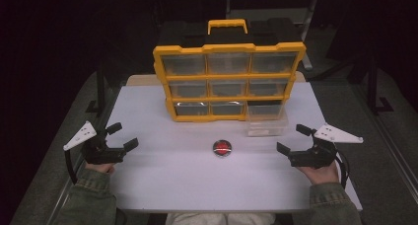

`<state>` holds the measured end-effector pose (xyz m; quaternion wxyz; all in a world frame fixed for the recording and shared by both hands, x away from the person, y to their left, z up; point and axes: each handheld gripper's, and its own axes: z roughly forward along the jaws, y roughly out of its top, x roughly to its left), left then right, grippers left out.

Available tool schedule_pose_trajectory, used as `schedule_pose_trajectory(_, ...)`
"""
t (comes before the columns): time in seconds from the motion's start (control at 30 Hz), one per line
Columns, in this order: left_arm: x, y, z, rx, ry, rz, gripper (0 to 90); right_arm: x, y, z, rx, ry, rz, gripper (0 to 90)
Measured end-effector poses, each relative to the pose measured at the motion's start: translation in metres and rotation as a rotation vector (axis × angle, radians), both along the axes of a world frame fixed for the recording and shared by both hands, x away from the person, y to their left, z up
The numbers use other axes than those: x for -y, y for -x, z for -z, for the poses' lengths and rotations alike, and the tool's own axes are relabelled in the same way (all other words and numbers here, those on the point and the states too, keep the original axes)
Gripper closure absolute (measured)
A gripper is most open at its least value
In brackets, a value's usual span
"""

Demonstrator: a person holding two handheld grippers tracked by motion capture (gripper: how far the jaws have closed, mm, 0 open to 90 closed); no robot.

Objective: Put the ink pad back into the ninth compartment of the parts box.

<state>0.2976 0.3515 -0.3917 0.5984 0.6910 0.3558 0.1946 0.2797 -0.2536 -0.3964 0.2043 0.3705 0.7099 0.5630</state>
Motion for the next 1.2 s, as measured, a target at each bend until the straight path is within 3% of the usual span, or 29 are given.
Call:
schedule_pose_trajectory(0.27,-0.002,0.000,0.001,0.000,0.011,-0.005,0.0,0.000,0.000,-0.001,0.005,-0.006,0.005,0.0)
schedule_pose_trajectory(0.9,0.003,-0.006,0.005,-0.015,-0.010,0.006,0.0,-0.005,0.001,-0.006,0.015,0.001,0.014,0.0)
schedule_pose_trajectory(1.03,0.003,-0.005,0.005,-0.014,-0.007,0.006,0.0,-0.014,-0.001,-0.009,0.012,0.038,-0.001,0.0)
schedule_pose_trajectory(1.2,0.004,-0.006,0.005,-0.016,-0.008,0.003,0.0,-0.023,-0.004,-0.013,-0.003,0.051,-0.026,0.0)
